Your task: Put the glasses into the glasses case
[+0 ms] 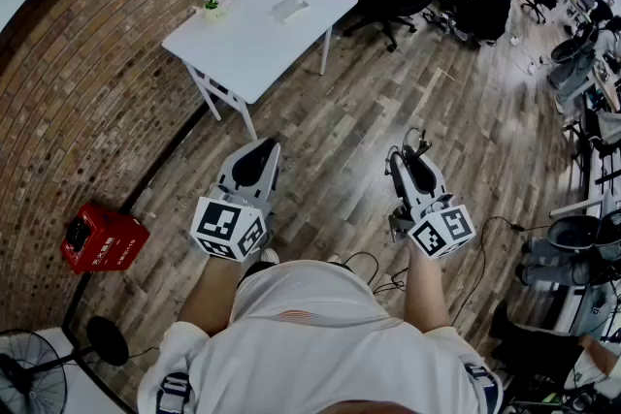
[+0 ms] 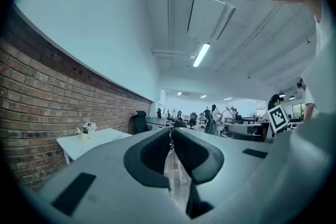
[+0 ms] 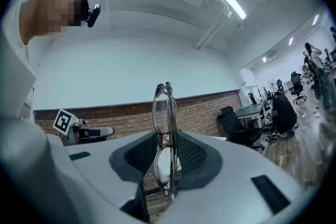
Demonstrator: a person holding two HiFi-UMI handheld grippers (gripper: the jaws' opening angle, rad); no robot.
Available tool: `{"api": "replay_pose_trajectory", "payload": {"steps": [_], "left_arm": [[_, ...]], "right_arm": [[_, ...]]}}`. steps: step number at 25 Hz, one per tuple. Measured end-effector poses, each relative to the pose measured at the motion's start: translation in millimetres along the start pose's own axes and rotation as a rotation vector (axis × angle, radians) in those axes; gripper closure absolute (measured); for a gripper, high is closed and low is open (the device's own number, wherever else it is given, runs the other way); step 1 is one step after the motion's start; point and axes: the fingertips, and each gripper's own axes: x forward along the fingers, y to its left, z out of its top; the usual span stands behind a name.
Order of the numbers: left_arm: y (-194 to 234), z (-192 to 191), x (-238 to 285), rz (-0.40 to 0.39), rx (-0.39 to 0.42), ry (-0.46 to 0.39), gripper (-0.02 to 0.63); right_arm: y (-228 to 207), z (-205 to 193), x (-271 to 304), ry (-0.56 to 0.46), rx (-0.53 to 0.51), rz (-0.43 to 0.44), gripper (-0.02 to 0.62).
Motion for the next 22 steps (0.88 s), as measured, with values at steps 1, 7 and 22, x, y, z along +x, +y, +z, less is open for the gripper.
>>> {"api": "replay_pose_trajectory", "payload": {"steps": [1, 7, 22], "left_arm": [[1, -1, -1, -0.003, -0.005, 0.000, 0.574], [-1, -6, -1, -0.032, -0.024, 0.017, 0.574], [26, -14, -16, -0.083, -0.057, 0.042, 0.574]], "right_arm": [[2, 0, 0, 0.001, -0.002, 0.000, 0.437], [5, -5, -2, 0.011, 0.001, -0.013, 0.437], [24, -13, 8, 0.016, 0.013, -0.083, 0.437]]}}
